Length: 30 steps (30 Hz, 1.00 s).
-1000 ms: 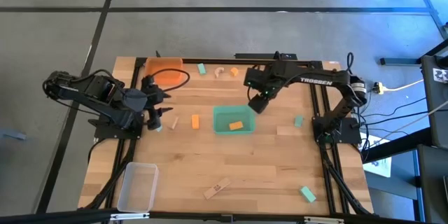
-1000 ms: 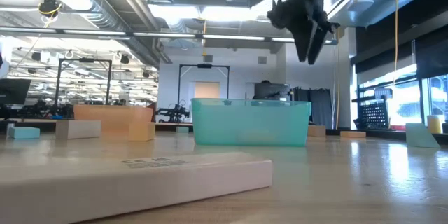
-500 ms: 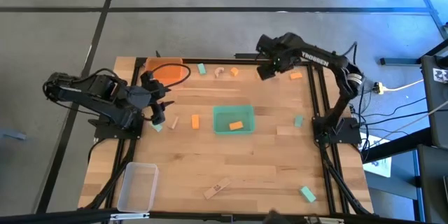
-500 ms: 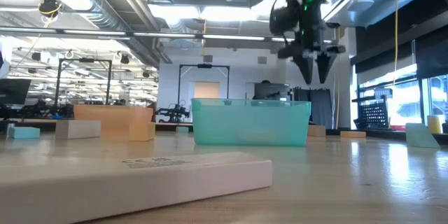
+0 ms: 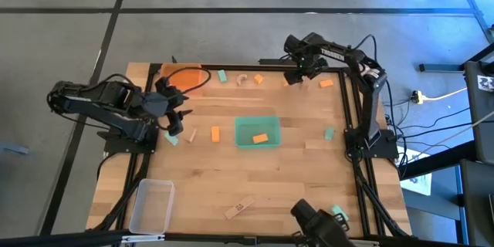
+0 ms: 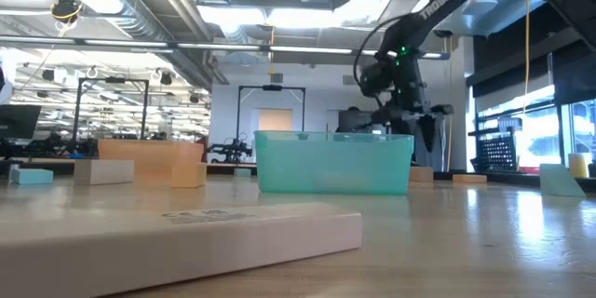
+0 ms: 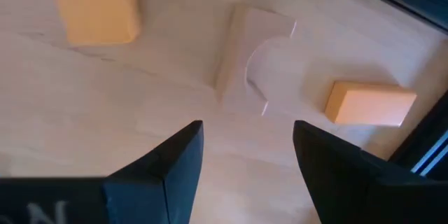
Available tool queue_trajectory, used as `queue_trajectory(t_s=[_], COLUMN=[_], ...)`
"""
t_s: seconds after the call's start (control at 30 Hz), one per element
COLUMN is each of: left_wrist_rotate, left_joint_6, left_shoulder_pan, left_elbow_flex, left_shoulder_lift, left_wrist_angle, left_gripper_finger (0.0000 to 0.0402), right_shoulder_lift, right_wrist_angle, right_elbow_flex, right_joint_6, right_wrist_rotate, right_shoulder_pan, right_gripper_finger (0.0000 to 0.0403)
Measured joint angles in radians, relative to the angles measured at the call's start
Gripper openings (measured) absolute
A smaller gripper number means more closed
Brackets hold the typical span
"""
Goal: Sort & place blocks by color
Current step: Put the brown block into the light orange bin
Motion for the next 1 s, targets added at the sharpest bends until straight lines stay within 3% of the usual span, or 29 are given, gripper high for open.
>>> queue_trajectory(t_s=[0.53, 0.67, 0.83, 1.0], left_wrist_rotate=[-0.019, -0.020, -0.020, -0.020], left_joint_6=[-0.002, -0.002, -0.002, -0.001], left_shoulder_pan=[0.000, 0.000, 0.000, 0.000], left_elbow_flex=[0.000, 0.000, 0.000, 0.000], left_shoulder_lift=[0.000, 0.000, 0.000, 0.000], left_wrist_angle=[0.002, 0.002, 0.002, 0.002], left_gripper_finger=[0.0202, 0.0202, 0.0202, 0.0202], right_shoulder_lift=[0.137, 0.160, 0.162, 0.162], right_wrist_angle=[0.062, 0.072, 0.078, 0.077], right_elbow_flex=[0.000, 0.002, 0.003, 0.006], right_joint_6=[-0.086, -0.123, -0.139, -0.202], right_wrist_rotate=[-0.002, -0.007, -0.016, -0.011], right_shoulder_pan=[-0.011, -0.011, -0.010, -0.010], right_gripper_finger=[0.0218, 0.0187, 0.0095, 0.0097])
